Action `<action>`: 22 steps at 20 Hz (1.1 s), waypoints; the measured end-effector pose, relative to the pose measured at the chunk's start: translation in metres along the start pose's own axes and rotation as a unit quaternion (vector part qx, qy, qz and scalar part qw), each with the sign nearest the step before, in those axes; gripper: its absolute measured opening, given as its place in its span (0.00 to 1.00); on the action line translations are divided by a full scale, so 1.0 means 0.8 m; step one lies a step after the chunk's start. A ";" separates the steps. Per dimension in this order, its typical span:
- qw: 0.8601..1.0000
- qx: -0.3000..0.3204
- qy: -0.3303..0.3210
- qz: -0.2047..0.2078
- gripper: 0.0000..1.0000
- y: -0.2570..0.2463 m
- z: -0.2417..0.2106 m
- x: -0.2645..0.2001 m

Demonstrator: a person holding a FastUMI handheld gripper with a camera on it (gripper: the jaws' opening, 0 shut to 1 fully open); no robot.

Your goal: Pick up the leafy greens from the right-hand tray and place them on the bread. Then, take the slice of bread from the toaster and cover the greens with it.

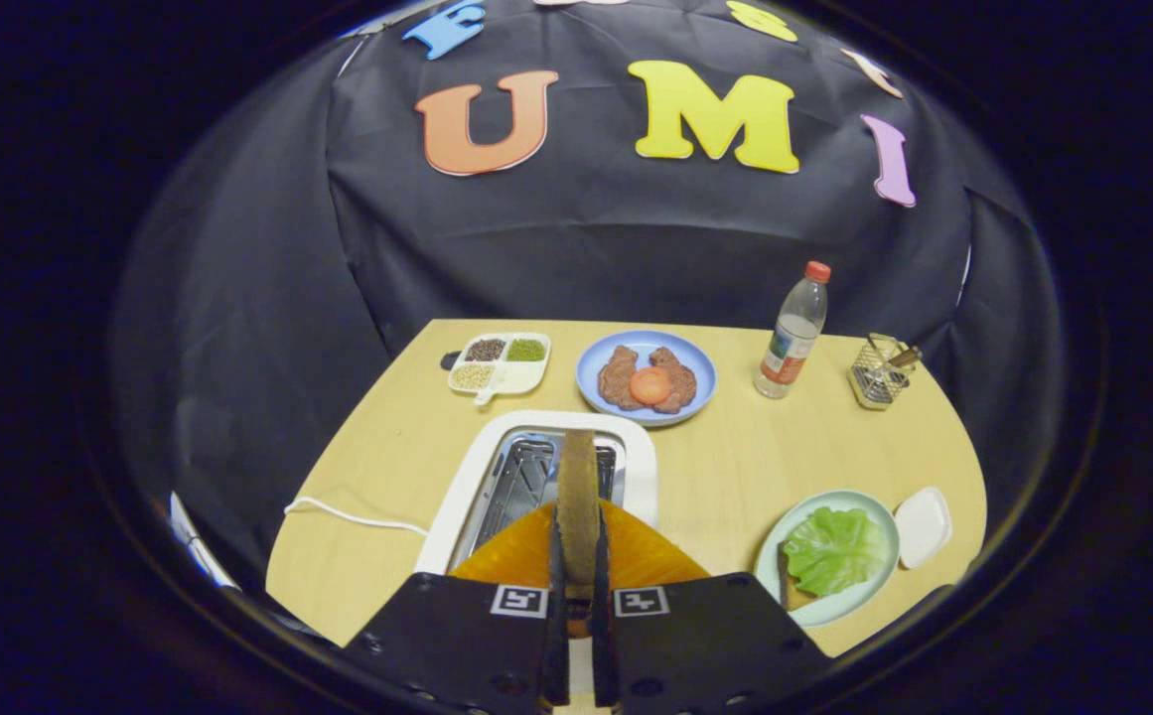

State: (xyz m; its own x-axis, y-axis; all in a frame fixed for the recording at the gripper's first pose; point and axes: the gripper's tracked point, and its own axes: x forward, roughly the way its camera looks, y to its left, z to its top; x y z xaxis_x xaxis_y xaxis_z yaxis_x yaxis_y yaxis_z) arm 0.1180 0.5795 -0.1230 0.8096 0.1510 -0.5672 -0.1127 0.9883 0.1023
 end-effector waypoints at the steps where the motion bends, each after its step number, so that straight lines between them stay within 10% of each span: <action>1: 1.000 -0.002 -0.005 0.011 0.09 0.004 0.009 -0.009; 10: 0.989 0.067 -0.084 0.100 0.09 -0.042 0.126 -0.122; 22: 0.989 0.130 -0.069 0.031 0.09 -0.301 0.059 -0.120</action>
State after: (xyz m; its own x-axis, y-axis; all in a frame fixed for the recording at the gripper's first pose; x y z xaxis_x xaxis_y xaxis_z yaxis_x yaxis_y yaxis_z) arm 0.0949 0.3265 -0.0548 0.8789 0.1896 -0.4376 -0.0280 0.9365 0.3495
